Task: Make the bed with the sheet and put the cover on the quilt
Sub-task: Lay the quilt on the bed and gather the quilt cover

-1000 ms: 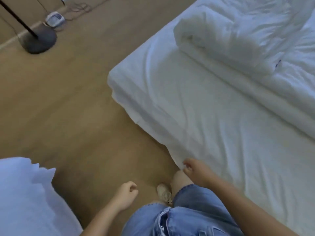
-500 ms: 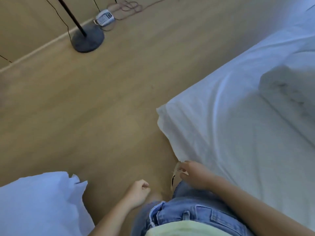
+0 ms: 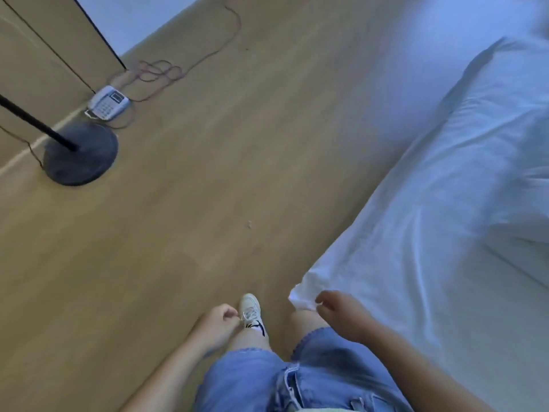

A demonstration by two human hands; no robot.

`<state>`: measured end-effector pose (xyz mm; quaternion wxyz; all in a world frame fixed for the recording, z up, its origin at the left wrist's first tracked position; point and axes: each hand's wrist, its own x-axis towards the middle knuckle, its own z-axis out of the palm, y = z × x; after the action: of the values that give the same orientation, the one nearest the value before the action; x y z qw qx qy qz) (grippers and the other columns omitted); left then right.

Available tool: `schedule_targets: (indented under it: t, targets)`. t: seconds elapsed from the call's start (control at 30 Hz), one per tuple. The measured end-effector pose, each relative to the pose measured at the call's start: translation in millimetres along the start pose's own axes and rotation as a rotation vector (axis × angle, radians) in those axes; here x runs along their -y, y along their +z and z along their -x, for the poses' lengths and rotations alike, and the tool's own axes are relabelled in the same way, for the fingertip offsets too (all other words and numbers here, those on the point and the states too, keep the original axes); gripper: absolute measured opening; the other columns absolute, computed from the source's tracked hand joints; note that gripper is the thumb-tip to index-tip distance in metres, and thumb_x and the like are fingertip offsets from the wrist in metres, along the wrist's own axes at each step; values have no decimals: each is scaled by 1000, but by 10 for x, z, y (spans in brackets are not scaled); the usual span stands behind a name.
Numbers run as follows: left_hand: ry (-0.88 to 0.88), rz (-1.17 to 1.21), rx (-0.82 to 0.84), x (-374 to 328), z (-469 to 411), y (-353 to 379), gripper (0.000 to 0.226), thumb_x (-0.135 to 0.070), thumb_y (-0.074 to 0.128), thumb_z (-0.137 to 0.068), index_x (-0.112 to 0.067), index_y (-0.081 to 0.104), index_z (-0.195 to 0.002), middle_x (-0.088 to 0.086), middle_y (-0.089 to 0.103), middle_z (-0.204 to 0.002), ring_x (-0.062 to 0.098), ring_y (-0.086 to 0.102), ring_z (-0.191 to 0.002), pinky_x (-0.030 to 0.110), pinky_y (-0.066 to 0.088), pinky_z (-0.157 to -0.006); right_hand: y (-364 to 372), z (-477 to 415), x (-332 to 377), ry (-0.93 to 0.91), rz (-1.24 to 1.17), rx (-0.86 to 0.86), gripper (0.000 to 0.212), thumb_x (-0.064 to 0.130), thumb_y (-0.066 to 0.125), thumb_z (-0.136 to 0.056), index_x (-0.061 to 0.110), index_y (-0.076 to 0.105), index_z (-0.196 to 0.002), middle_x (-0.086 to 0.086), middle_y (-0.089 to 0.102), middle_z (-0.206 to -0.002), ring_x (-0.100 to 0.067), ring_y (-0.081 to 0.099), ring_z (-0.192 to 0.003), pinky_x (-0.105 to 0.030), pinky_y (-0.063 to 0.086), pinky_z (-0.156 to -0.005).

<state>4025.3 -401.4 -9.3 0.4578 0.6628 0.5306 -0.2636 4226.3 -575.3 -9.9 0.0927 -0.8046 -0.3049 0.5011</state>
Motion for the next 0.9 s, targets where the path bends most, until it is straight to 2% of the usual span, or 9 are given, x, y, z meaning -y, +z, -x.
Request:
schedule_targets:
  t: [0.1,0.2,0.27,0.37,0.53,0.63,0.67,0.77,0.9]
  targets:
    - [78,-259,91,-471,-487,-559,21,-16,56,-88,-27,51,-71,1,64,-90,17,57,-85,25,45,-75,-295,-64,144,81,-192,-84,31,23,45,-96,14,58,-122,1,61,-102,-14,56,-91,-24,41,-77]
    - [182,-483,185,-1276,-993,-789,26,-10,54,-90,-25,47,-69,4,60,-93,14,53,-87,20,36,-67,-623,-146,91,175,-375,-215,29,25,46,-96,17,59,-119,1,63,-111,-12,56,-96,-23,42,-82]
    - [275,-609,214,-1937,-1248,-739,19,-11,53,-91,-21,52,-75,6,62,-98,15,54,-93,17,34,-68,-884,-255,-74,243,-479,-309,28,25,47,-95,16,60,-119,0,64,-113,-12,56,-98,-22,42,-84]
    - [419,-797,264,-2949,-1532,-476,6,-17,52,-91,-20,56,-88,4,65,-106,17,58,-98,21,40,-76,-1343,-407,-392,342,-611,-468,27,23,49,-95,15,60,-118,-1,63,-113,-14,56,-101,-24,42,-86]
    - [710,-1034,314,-4899,-1569,212,24,-22,48,-92,-15,63,-110,1,62,-111,18,57,-99,23,41,-76,-2436,-543,-993,423,-753,-706,29,23,48,-95,11,60,-118,-2,63,-110,-17,57,-100,-28,44,-88]
    - [927,-1201,381,-5923,-1394,775,14,-20,47,-91,-20,58,-99,3,59,-101,20,53,-87,24,37,-71,-3004,-353,-1340,485,-823,-845,30,24,48,-95,10,59,-120,-3,61,-112,-16,56,-101,-28,43,-87]
    - [988,-1239,400,-6219,-1308,988,15,-21,47,-92,-20,57,-103,4,59,-105,22,55,-91,25,40,-73,-3150,-263,-1481,523,-846,-897,30,23,48,-95,10,59,-120,-4,60,-114,-17,55,-102,-27,42,-87]
    - [1163,-1316,482,-6970,-1010,1707,44,-25,50,-93,-23,41,-136,2,57,-124,21,55,-112,27,41,-89,-3438,31,-1963,675,-882,-1010,29,23,50,-94,9,59,-118,-7,57,-115,-22,54,-107,-26,37,-85]
    - [1531,-1548,646,-7806,-569,2880,61,-29,53,-92,-24,24,-146,6,48,-137,24,44,-125,32,35,-101,-3708,378,-2692,890,-934,-1186,31,24,51,-95,9,57,-121,-6,51,-124,-22,49,-112,-25,34,-86]
